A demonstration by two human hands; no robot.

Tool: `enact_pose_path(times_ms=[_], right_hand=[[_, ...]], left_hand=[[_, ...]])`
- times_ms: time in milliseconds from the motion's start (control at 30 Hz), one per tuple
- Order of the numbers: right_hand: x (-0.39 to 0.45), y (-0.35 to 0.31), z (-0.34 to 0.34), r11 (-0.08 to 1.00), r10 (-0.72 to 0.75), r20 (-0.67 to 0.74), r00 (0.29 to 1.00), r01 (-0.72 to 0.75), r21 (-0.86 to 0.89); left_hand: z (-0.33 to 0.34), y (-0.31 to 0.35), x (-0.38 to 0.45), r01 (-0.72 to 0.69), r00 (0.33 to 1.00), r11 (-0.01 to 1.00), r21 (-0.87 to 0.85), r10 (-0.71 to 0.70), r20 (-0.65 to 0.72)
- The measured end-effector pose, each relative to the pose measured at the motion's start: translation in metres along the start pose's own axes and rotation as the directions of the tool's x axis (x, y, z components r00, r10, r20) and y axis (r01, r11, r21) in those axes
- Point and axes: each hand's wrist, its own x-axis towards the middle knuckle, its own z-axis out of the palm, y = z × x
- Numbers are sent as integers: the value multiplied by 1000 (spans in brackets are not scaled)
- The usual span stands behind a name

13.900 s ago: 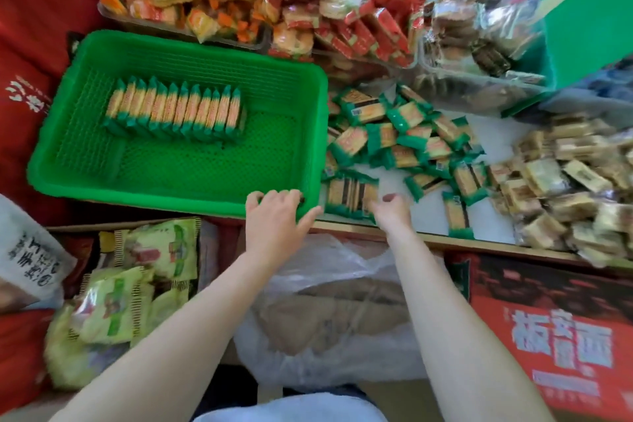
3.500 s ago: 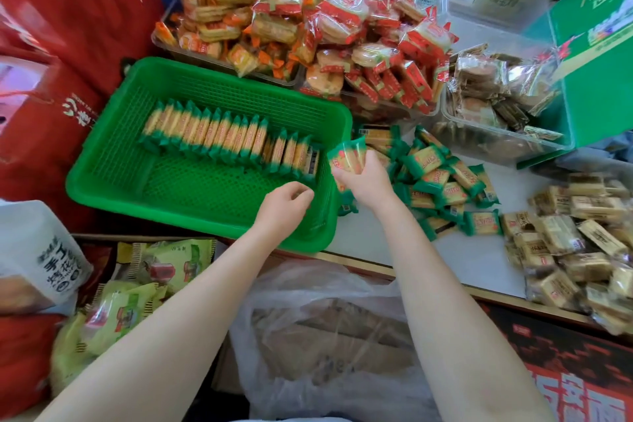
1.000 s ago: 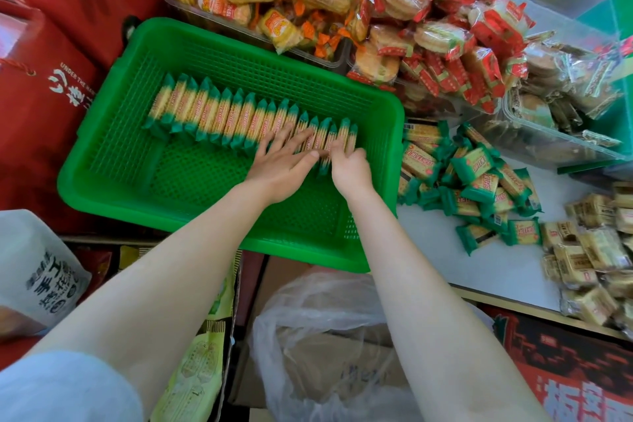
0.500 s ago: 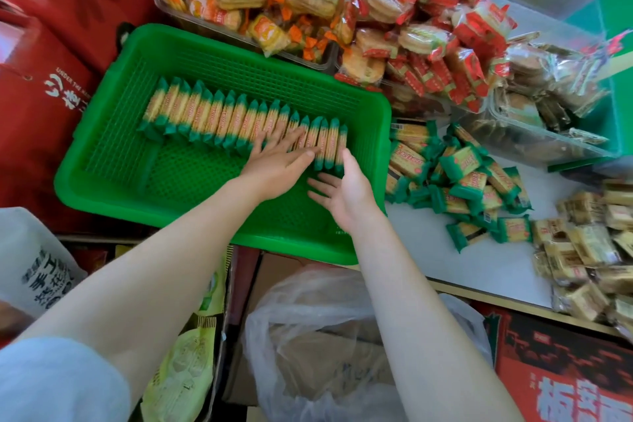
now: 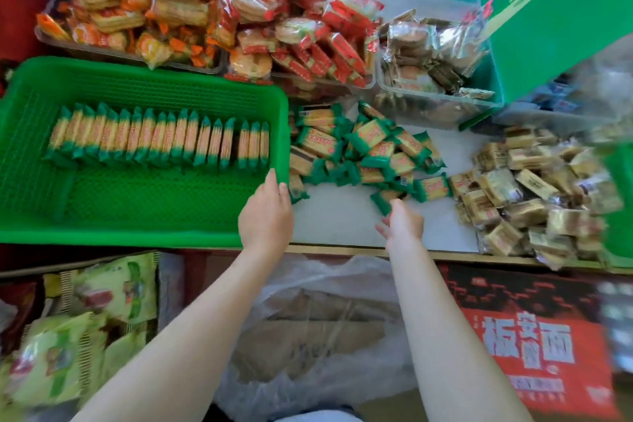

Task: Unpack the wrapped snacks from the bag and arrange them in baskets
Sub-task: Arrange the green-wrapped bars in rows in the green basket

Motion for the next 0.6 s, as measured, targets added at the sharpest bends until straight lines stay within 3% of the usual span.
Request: enact_pose_path(times_ms=[167,400,467,600], right_hand=[[45,-2,-1,983,180,35,983,-181,34],[83,5,21,979,142,-106,984,-155,-131],[87,7,23,984,158,-108,982,-166,-68],[86,10,19,984,127,-65,990,-134,-117]], left_hand=[[14,-1,2,12,998,999,52,-8,-66],[16,-1,-1,39,996,999,5,-39,-77],[17,-2,-1,59,995,998,-14,-60,-76],[20,-6,1,62,995,998,-19,-63,-76]])
